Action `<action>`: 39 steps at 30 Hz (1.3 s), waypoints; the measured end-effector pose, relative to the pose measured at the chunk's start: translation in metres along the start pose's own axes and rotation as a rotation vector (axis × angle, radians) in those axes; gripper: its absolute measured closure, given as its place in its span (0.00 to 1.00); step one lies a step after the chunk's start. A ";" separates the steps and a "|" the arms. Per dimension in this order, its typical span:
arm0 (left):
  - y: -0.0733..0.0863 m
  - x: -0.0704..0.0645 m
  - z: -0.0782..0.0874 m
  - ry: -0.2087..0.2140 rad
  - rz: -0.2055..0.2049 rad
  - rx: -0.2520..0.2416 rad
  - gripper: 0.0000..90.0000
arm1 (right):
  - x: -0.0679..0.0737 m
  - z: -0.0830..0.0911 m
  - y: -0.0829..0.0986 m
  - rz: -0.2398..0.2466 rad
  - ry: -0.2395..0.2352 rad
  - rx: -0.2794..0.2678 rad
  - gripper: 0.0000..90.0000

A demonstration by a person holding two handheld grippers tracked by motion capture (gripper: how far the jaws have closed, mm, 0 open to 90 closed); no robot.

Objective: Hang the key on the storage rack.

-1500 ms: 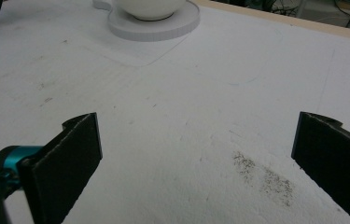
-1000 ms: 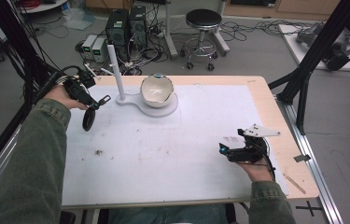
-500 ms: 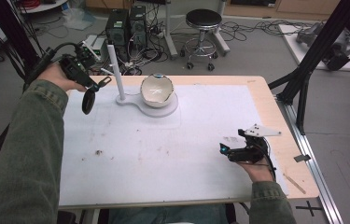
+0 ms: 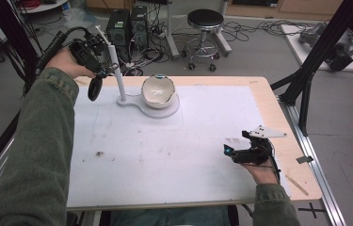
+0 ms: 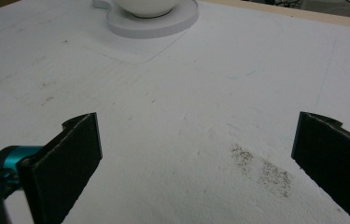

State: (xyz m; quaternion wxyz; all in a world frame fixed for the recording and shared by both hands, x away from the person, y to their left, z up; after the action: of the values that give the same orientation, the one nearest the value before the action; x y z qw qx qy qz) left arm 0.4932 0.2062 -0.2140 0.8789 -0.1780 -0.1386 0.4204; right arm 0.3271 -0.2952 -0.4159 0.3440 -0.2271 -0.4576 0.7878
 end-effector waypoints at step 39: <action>0.030 0.017 -0.038 0.031 0.178 -0.044 0.41 | 0.001 0.001 0.003 -0.003 0.006 0.024 0.01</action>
State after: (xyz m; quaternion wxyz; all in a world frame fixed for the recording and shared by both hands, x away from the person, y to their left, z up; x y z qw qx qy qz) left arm 0.4981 0.2300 -0.2594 0.8359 -0.2151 -0.1179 0.4910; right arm 0.3253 -0.2960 -0.4178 0.3494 -0.2247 -0.4475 0.7919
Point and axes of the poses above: each handheld gripper's, and its own axes: z roughly backward along the jaws, y roughly out of its underside, x roughly to its left, the point moved 1 cm from there along -z, roughly forward along the jaws, and after that the axes turned 8 degrees about z, right-handed, at the moved point
